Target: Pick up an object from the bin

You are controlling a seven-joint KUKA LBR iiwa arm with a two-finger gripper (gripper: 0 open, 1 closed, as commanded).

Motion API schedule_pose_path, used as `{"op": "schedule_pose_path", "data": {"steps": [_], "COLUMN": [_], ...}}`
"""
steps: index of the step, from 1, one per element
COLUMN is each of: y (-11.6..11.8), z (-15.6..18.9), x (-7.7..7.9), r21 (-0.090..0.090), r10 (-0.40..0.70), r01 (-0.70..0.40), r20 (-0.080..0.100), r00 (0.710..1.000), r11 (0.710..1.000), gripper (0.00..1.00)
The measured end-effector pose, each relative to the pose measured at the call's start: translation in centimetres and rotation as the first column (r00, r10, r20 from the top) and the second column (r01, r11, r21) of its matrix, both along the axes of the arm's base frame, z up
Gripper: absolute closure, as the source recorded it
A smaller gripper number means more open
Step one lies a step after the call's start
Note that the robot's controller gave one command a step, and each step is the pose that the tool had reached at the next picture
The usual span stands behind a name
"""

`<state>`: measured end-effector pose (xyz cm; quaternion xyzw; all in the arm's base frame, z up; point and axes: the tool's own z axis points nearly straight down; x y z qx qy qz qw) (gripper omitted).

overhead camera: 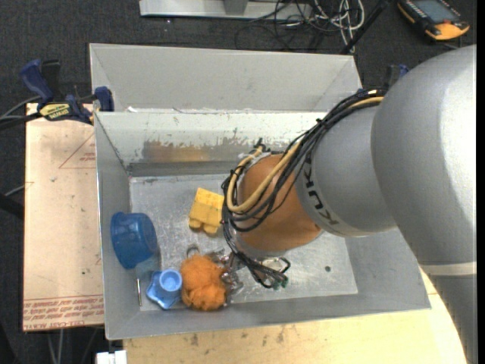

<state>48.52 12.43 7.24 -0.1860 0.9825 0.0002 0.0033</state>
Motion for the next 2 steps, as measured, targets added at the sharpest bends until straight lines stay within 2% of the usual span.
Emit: {"op": "schedule_pose_path", "data": {"steps": [2], "y": [-0.06], "z": [0.0], "x": [0.01], "r21": [0.0], "r10": [0.002], "r01": [-0.002], "r20": [0.0], "r00": [1.0], "r11": [1.0], "gripper": [1.0]}}
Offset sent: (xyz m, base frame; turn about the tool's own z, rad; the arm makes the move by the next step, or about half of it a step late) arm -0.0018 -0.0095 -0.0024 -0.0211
